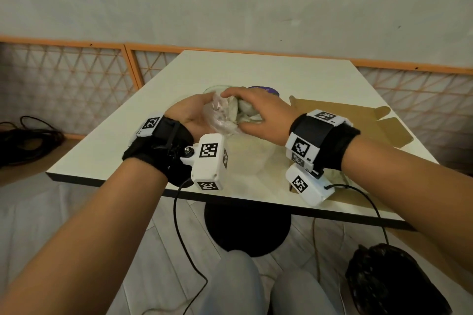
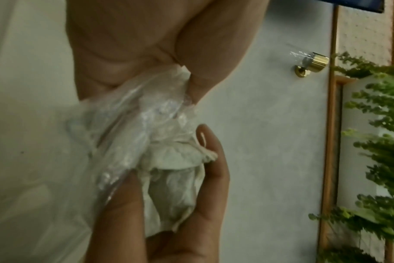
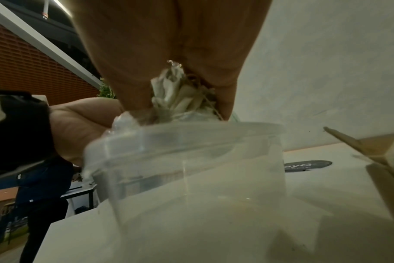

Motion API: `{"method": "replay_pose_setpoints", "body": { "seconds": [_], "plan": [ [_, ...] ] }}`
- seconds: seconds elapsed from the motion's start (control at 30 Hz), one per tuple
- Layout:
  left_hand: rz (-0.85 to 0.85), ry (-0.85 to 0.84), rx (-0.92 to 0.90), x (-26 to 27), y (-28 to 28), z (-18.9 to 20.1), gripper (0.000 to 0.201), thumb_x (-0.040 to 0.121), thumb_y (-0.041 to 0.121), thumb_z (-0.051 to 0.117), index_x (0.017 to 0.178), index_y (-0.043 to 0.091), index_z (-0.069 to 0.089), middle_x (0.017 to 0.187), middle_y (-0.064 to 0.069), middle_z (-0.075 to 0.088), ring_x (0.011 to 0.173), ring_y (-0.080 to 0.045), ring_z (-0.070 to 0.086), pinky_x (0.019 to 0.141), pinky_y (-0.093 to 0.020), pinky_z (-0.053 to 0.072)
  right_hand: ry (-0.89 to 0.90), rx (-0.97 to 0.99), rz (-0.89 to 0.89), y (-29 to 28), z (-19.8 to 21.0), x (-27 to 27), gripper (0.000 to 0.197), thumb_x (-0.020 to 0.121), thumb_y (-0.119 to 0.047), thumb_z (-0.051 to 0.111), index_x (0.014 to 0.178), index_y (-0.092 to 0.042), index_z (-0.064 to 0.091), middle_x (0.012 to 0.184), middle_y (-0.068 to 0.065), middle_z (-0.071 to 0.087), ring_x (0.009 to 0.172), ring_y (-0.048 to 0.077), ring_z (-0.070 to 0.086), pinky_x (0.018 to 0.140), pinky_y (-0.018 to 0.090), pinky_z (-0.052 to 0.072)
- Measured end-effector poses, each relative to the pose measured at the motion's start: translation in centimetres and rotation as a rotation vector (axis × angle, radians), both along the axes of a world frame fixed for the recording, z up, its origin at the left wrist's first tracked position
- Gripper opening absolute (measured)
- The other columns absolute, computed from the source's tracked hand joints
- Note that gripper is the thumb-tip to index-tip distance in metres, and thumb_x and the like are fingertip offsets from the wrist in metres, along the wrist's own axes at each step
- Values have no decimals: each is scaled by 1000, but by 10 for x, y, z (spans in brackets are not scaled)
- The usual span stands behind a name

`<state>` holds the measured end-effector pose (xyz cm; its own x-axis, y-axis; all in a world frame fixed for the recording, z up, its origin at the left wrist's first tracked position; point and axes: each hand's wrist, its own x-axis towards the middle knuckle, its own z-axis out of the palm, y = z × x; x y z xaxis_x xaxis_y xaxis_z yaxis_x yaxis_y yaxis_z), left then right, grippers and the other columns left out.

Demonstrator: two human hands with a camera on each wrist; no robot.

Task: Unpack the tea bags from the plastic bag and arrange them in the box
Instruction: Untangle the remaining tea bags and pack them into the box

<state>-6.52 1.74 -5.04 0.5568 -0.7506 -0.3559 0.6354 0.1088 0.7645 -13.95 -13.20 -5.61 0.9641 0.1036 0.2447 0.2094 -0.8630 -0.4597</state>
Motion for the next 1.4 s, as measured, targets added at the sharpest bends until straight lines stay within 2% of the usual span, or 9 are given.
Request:
{"method": "replay_pose_setpoints", "body": {
  "seconds": [0.1, 0.23, 0.43, 0.57, 0.67, 0.83, 0.97, 1.07, 1.4],
  "plan": [
    [4, 38, -103, 0, 4, -2, 45, 103, 26, 36, 101, -7, 66, 117, -18, 64, 101, -36, 65, 102, -41, 44, -47, -8, -35, -4, 4, 2, 53, 83, -21, 61, 133, -31, 44, 114, 7, 55, 101, 20, 50, 78, 17, 36],
    [60, 0, -158, -7, 7, 5, 49, 86, 30, 59, 127, 3, 54, 123, -14, 63, 108, -29, 63, 91, -45, 50, -147, 192, -73, -8, 13, -1, 36, 86, -17, 61, 121, -21, 55, 112, 6, 62, 102, 20, 57, 90, 32, 43],
    [125, 4, -101, -11, -1, 6, 42, 85, -15, 27, 117, -6, 52, 100, -25, 68, 77, -31, 70, 68, -37, 58, -77, 408, -68, -11, 9, 2, 28, 86, -21, 61, 114, -24, 55, 105, -5, 62, 99, 16, 61, 88, 33, 50],
    [238, 61, -138, -2, 1, -3, 36, 89, -15, 25, 109, 0, 52, 92, -26, 67, 67, -33, 71, 64, -39, 58, -37, 823, -103, -18, 12, 0, 20, 90, -13, 58, 107, -22, 53, 94, -6, 57, 80, 13, 60, 63, 32, 56],
    [197, 44, -49, -2, -2, -9, 18, 90, 2, 47, 106, 7, 54, 95, -14, 66, 76, -25, 69, 67, -32, 56, -14, 996, -120, -18, 13, 3, 22, 89, -8, 58, 105, -22, 54, 98, -2, 57, 87, 18, 59, 67, 37, 58],
    [33, 39, -68, -7, -6, -8, 43, 77, 13, 65, 119, 12, 55, 125, -17, 60, 107, -38, 62, 81, -52, 55, 7, 1039, -143, -20, 16, 9, 37, 85, 8, 56, 111, -18, 52, 93, 0, 58, 83, 17, 60, 78, 39, 55],
    [117, 74, -110, -6, -8, -8, 42, 94, -8, 28, 122, 10, 53, 117, -27, 60, 90, -42, 65, 60, -51, 58, 66, 1078, -167, -30, 18, 7, 40, 81, 18, 52, 104, -15, 54, 91, 4, 59, 77, 17, 62, 62, 28, 58],
    [182, 99, -82, 0, -3, -9, 32, 99, -4, 29, 116, 9, 52, 128, -29, 53, 91, -45, 63, 56, -53, 57, 111, 1146, -187, -39, 16, 4, 39, 80, 19, 53, 99, -14, 56, 95, 7, 60, 79, 19, 64, 59, 25, 57],
    [124, 126, -47, 4, -16, -18, 42, 99, -2, 31, 139, 5, 42, 126, -29, 57, 84, -42, 70, 55, -47, 58, 150, 915, -202, -30, 2, 3, 45, 57, 2, 79, 87, -26, 62, 95, 5, 67, 98, 30, 65, 86, 41, 54]
  ]
}}
